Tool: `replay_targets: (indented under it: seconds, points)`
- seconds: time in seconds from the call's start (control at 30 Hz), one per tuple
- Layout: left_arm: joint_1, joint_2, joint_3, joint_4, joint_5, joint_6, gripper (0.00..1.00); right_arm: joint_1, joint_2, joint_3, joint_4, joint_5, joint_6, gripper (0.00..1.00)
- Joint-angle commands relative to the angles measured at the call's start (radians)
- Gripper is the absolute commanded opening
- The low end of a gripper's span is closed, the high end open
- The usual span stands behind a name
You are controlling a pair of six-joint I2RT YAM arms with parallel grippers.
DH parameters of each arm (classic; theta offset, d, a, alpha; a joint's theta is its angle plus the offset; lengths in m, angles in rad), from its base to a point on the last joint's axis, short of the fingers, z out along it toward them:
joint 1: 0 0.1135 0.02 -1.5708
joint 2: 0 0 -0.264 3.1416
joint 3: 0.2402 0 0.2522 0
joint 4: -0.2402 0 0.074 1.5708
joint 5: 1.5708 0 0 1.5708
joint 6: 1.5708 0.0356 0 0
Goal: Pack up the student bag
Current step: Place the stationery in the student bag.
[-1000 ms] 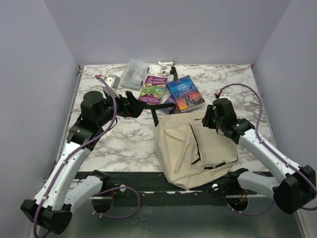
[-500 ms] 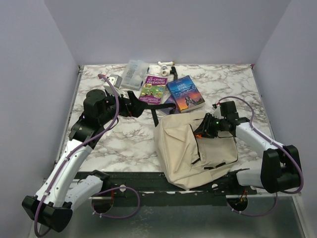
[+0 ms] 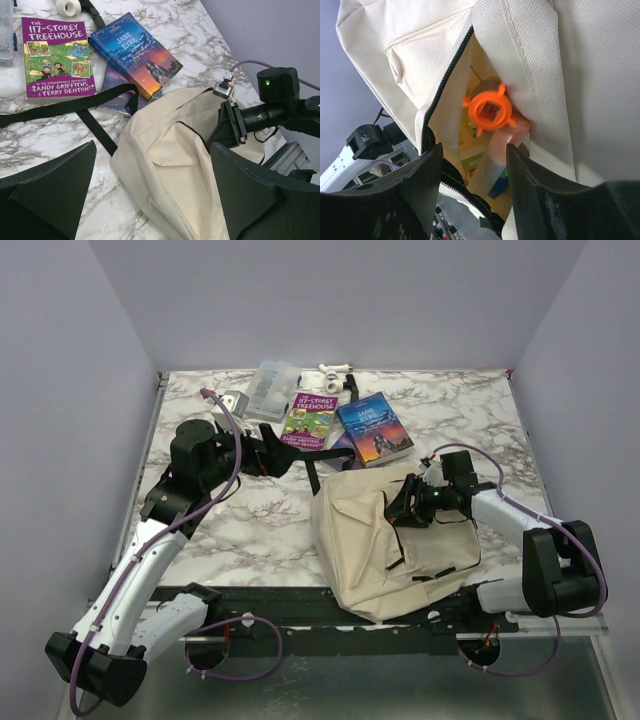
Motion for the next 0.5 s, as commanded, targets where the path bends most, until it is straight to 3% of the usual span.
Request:
replay_targets:
  seconds: [0.0,0.13,0.23,0.37,0.47]
  points:
    - [-0.006,0.009,0.001,0.003,0.04,-0.006,0.98,-0.003,-0.002,0.028,-0.012,0.044,-0.013,0.58]
    - [-0.006,0.01,0.002,0.002,0.046,-0.007,0.98,-0.003,-0.039,0.046,-0.042,0.146,-0.016,0.57]
    - [-0.006,0.008,0.001,0.004,0.044,-0.007,0.98,-0.003,-0.057,0.063,-0.067,0.199,-0.016,0.49]
    - [-0.006,0.029,0.004,0.002,0.052,-0.009,0.98,-0.003,-0.078,0.093,-0.126,0.25,-0.017,0.46]
    - [-0.008,0.056,0.003,0.007,0.091,-0.028,0.98,-0.003,-0.113,0.104,-0.197,0.417,0.003,0.48]
